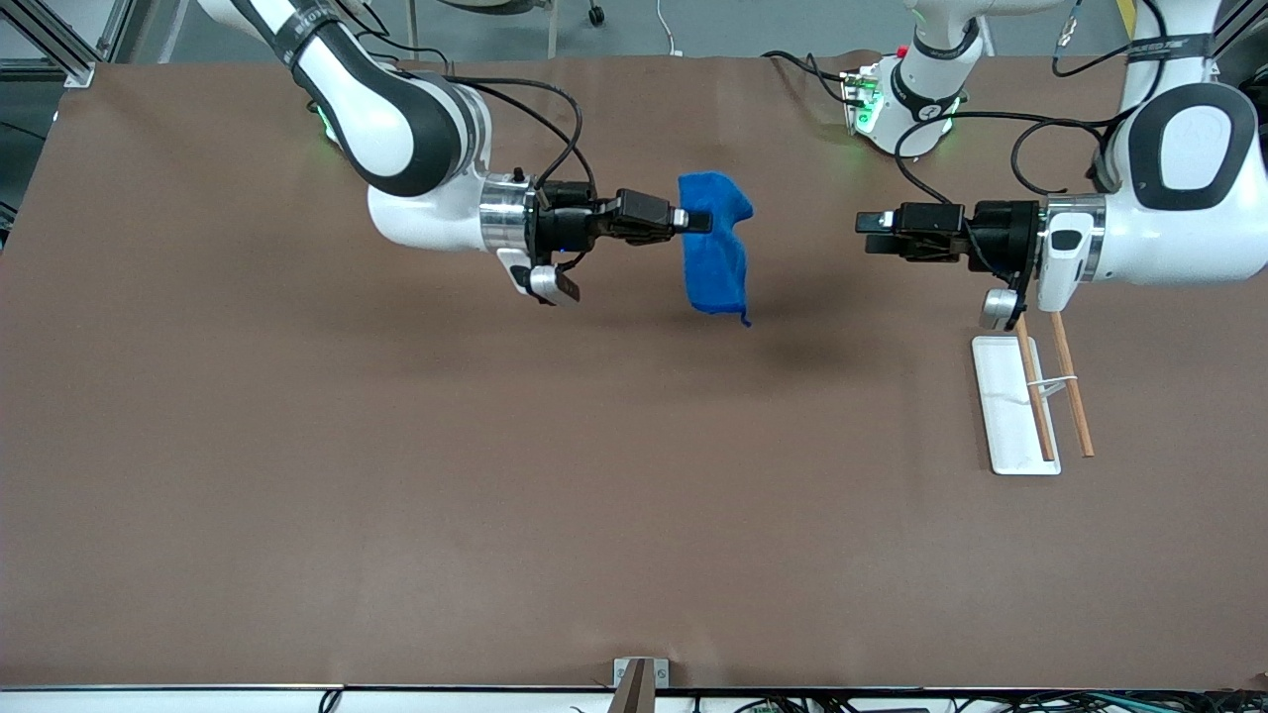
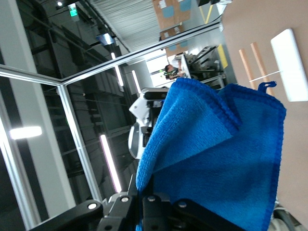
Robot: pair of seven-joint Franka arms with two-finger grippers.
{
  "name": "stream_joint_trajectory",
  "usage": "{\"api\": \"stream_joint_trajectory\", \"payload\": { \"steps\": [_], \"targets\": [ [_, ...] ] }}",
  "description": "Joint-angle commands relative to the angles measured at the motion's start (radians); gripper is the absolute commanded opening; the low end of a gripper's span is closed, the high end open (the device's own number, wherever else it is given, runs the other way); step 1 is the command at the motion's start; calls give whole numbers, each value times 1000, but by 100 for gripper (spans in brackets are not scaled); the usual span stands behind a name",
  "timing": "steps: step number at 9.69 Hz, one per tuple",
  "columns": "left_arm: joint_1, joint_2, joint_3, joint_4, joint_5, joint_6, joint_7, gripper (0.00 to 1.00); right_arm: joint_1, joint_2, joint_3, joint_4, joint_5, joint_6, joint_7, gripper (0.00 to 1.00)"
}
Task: Right arm passes towel to left arm to hang
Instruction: 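Grasp the towel edge with the left gripper beside the right gripper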
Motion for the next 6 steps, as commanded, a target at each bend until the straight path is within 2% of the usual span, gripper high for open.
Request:
{"api": "stream_joint_trajectory", "payload": {
  "steps": [1,3,4,6],
  "targets": [
    [-3,-16,-3,-102,-110,10,48,100,-8,31,10,0,58,-40,-58,0],
    [-12,-39,-20,-203,-248,23,121,99,-5,48,16,14,125,-43,-100,0],
    [-12,-51,-35,-238,-306,43,142,99,-5,62,26,25,132,-45,-108,0],
    [-13,-39,-116,-251,-374,140,149,99,-4,65,36,42,165,-43,-108,0]
  ]
}}
